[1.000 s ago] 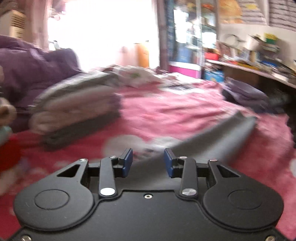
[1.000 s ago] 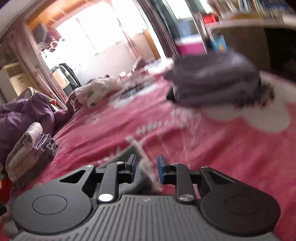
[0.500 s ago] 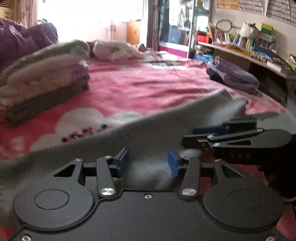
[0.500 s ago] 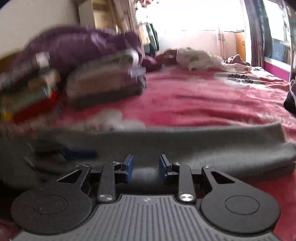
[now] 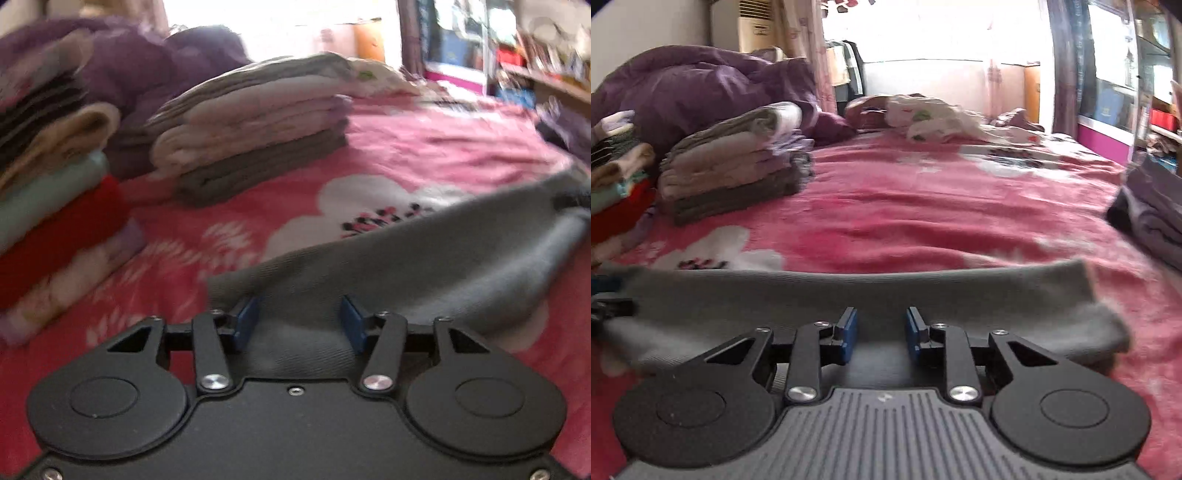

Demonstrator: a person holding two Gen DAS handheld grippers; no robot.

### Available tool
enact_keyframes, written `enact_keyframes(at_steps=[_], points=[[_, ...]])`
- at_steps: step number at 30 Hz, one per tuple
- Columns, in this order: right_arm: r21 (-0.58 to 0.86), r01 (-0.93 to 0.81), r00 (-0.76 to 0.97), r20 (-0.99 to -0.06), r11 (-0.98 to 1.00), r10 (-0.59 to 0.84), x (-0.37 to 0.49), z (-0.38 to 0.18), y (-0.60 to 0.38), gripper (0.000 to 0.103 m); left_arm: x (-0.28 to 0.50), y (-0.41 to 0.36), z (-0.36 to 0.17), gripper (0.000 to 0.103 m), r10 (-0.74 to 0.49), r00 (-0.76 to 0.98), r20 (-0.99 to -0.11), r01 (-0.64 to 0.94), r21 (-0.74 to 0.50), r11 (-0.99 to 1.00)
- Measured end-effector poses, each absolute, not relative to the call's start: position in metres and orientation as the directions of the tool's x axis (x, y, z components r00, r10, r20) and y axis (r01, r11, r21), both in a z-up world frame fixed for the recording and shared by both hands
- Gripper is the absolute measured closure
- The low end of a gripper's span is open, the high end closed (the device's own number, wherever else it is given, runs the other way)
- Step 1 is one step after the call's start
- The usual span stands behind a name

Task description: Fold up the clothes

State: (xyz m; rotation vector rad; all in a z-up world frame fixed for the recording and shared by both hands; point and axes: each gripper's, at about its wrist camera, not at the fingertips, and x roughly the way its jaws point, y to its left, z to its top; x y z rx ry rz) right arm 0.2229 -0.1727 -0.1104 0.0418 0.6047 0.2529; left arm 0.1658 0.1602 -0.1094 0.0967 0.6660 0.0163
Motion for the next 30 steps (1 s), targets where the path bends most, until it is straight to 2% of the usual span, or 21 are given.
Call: enact_keyframes(at_steps=[3,5,6,7,8,11,14,19,23,26,30], points=[[0.119,-0.172,0.800,-0.562,0.978,0.209,0.224,-0.109,-0.193,0.076,0.156,0.162,-0.103,0.069,0.071,0.801,-0.594,-0.012,0.103,0.995],[0.088,-0.138,0.814,-0.558,0.987,0.163,0.221,-0.106,-0.199,0.071,0.150,0.153,-0.096,0.069,0.084,0.838,-0.539,-0.022,0.120,0.992],[0.079,-0.121,0.826,-0.545,0.989,0.145,0.218,-0.103,-0.201,0.068,0.147,0.147,-0.092,0.064,0.070,0.858,-0.509,-0.010,0.119,0.993],[0.078,-0.121,0.837,-0.528,0.990,0.144,0.214,-0.100,-0.203,0.065,0.149,0.145,-0.094,0.059,0.067,0.851,-0.522,-0.014,0.104,0.994],[0.059,-0.124,0.835,-0.533,0.991,0.136,0.213,-0.101,-0.203,0.062,0.153,0.144,-0.099,0.049,0.065,0.837,-0.543,-0.022,0.086,0.996],[0.041,-0.112,0.790,-0.603,0.993,0.114,0.221,-0.113,-0.206,0.060,0.166,0.151,-0.116,0.047,0.059,0.798,-0.600,-0.056,0.024,0.998],[0.097,-0.078,0.798,-0.590,0.992,0.120,0.219,-0.103,-0.216,0.060,0.159,0.160,-0.107,0.048,0.006,0.824,-0.567,-0.087,-0.117,0.989],[0.330,0.075,0.808,-0.573,0.941,0.137,0.203,-0.090,-0.260,0.056,0.136,0.163,-0.097,0.048,-0.084,0.841,-0.535,-0.135,-0.359,0.924],[0.592,0.210,0.788,-0.573,0.778,0.223,0.185,-0.111,-0.304,0.050,0.118,0.166,-0.089,0.048,-0.148,0.857,-0.493,-0.165,-0.536,0.828],[0.691,0.245,0.778,-0.559,0.681,0.288,0.176,-0.128,-0.318,0.049,0.104,0.168,-0.082,0.047,-0.190,0.871,-0.454,-0.182,-0.656,0.733],[0.763,0.244,0.798,-0.509,0.598,0.324,0.171,-0.141,-0.328,0.050,0.098,0.160,-0.102,0.047,-0.237,0.838,-0.491,-0.219,-0.701,0.679]])
